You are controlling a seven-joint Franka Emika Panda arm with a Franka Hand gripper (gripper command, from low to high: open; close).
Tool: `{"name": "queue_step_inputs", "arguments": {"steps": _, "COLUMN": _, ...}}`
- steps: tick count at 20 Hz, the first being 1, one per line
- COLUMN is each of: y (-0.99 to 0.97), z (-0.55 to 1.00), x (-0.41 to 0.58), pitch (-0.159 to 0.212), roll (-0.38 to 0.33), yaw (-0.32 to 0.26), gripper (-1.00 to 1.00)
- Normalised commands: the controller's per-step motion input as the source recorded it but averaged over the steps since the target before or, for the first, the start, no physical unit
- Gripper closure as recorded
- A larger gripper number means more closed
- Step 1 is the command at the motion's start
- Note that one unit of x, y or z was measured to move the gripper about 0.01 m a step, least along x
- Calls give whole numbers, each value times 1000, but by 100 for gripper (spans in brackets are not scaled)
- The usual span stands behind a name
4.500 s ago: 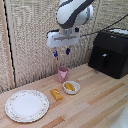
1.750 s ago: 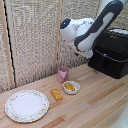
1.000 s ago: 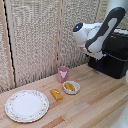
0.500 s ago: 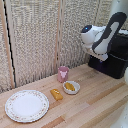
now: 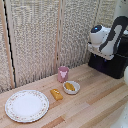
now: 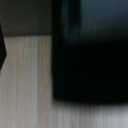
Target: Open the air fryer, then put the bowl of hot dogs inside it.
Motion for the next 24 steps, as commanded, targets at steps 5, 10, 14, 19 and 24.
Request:
{"name": "queue_step_inputs", "arguments": {"steps": 5, "y": -50, "z": 0, "x": 14, "pitch": 11, "roll": 0, "yaw": -2, "gripper": 100}}
{"name": "queue_step_inputs", "arguments": {"steps": 10, "y": 57, "z": 3, "x": 41, "pitch": 47, "roll": -8, "yaw": 1, "gripper": 100}}
{"name": "queue_step_inputs", "arguments": {"steps": 14, "y": 8, "z": 96, "x": 39, "pitch": 156, "roll": 51, "yaw": 4, "gripper": 100}}
{"name": "queue_step_inputs", "arguments": {"steps": 19, "y": 17, "z": 200, "x": 1, "pitch": 273, "roll": 146, "yaw": 23, "gripper": 100}}
{"name": "queue_step_inputs", "arguments": {"steps": 24, "y": 250, "z": 231, "x": -3, "pitch": 176, "roll": 270, "yaw": -31, "gripper": 100}}
